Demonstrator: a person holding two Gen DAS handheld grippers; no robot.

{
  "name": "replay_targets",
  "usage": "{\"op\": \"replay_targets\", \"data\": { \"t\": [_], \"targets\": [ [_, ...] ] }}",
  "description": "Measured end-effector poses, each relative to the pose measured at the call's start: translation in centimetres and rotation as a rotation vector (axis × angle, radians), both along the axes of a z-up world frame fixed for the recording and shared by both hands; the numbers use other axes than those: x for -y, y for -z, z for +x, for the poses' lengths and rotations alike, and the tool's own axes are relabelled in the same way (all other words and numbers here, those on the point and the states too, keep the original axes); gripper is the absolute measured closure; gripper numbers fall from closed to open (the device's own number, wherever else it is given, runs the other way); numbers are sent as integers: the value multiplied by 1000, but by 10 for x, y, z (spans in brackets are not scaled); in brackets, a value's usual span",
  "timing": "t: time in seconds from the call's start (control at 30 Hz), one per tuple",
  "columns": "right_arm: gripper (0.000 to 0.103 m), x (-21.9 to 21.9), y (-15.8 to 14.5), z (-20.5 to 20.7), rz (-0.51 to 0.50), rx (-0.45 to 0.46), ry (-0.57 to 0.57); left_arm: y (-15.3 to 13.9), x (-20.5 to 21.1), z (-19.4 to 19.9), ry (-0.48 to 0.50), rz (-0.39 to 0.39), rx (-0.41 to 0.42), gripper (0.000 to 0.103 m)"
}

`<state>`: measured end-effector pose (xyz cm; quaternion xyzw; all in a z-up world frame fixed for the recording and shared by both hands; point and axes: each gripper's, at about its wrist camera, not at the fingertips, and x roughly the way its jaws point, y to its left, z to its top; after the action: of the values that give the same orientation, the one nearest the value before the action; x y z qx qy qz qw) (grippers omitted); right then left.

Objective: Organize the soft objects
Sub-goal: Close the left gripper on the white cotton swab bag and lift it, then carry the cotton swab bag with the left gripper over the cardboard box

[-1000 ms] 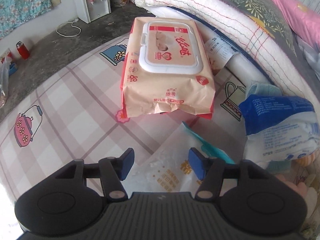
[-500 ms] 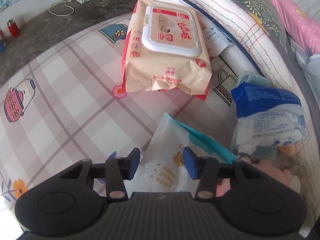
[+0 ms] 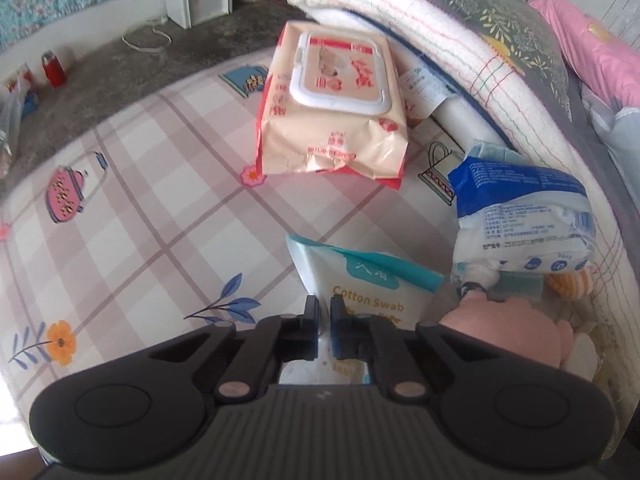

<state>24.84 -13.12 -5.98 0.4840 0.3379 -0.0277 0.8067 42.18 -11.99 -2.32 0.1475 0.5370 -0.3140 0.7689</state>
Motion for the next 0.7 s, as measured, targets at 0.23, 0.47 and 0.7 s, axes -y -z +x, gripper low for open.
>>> {"op": "replay_targets", "data": {
  "t": [0.23, 0.47, 0.7],
  "targets": [
    [51, -5, -10, 2, -28, 53, -31, -45, -26, -12, -63, -68, 73, 99],
    [49, -5, -39, 0, -67, 177, -58, -98, -67, -36, -117, -181, 133, 99],
    [49, -7, -73, 4, -76, 286, -189, -133, -112, -66, -164, -281, 153, 99]
  ]
}}
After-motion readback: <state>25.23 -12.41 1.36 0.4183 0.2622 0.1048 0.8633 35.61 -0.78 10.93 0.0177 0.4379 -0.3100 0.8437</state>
